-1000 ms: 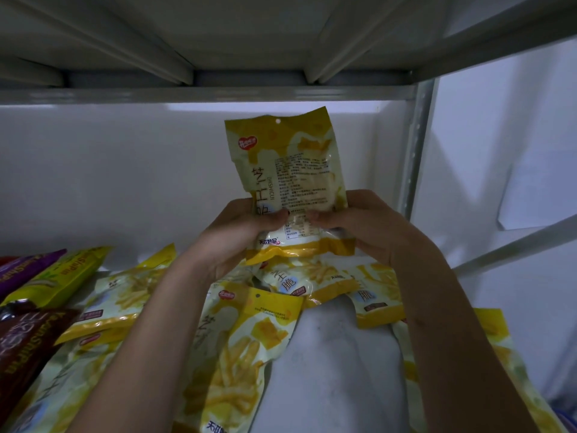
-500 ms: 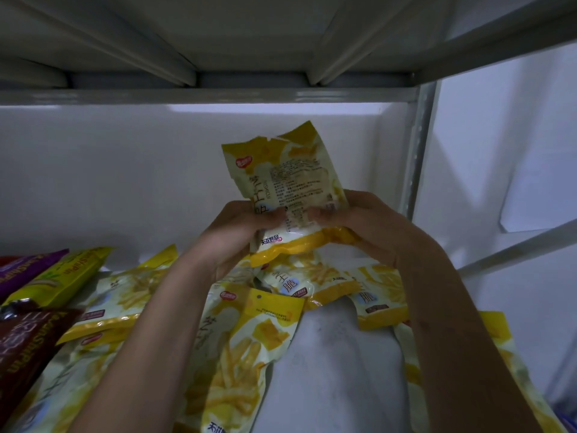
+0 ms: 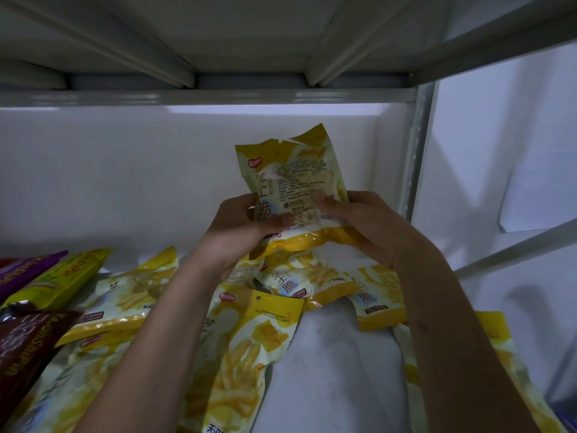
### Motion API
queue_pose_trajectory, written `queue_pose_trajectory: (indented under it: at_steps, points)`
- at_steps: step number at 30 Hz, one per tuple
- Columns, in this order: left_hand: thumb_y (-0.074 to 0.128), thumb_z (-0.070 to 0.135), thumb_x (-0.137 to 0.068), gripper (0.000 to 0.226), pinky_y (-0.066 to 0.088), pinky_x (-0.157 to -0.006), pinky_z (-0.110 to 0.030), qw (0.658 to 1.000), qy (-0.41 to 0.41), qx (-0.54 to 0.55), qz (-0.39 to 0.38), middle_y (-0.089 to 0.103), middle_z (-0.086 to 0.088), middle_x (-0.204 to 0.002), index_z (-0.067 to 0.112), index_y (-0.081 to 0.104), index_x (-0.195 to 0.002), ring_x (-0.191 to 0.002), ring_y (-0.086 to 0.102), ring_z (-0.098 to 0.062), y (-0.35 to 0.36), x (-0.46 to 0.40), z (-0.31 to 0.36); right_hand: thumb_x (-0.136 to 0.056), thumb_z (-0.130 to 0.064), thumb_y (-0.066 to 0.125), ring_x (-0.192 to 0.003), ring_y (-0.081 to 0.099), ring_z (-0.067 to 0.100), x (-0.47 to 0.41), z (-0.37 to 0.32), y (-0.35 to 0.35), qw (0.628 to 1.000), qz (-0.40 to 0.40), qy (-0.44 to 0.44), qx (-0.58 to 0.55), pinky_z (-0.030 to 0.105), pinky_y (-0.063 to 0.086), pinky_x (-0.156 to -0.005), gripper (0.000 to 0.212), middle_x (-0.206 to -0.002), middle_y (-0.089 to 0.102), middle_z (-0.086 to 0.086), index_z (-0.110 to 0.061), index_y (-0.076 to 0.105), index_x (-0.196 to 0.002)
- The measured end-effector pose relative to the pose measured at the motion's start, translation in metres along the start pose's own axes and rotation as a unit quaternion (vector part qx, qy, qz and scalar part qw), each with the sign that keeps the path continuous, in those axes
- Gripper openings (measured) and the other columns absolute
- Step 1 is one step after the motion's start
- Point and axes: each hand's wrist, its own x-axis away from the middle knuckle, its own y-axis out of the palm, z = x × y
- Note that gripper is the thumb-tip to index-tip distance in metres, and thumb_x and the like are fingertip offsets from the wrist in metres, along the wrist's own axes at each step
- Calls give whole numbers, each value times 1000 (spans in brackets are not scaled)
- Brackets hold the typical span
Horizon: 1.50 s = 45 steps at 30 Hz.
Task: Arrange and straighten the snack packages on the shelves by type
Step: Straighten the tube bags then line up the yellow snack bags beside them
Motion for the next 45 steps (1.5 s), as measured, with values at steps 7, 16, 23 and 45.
queue_pose_trajectory:
  at_steps: [7,16,23,45]
  points:
    - [87,25,-83,36,56,-63,-30,1000,2,-17,-7,80,2,-106,25,73,-116,-85,75,-16,1,-3,-3,-85,-14,83,-100,79,25,-1,3,0,999,40,-7,29,39,63,-92,32,-106,81,9,-4,76,-114]
    - [84,25,-86,24,44,-47,-15,1000,-13,9,1,78,9,-83,17,78,-108,-57,65,0,1,4,1,-78,-22,78,-106,77,28,-1,3,4,998,-53,12,-31,36,64,-83,47,-114,79,12,-3,71,-120]
    - [82,29,-88,26,56,-66,-20,998,2,-43,-43,80,11,-101,28,74,-113,-86,75,-5,0,4,2,-93,-8,72,-103,77,31,-5,6,0,999,0,-3,-41,42,65,-87,24,-111,79,16,2,72,-115]
    - [89,34,-70,55,60,-92,-40,994,-37,62,-82,80,-6,-112,13,73,-119,-108,76,-28,1,11,9,-79,-6,76,-110,75,31,-5,5,2,993,-39,-25,-105,38,64,-87,44,-119,76,18,4,70,-122]
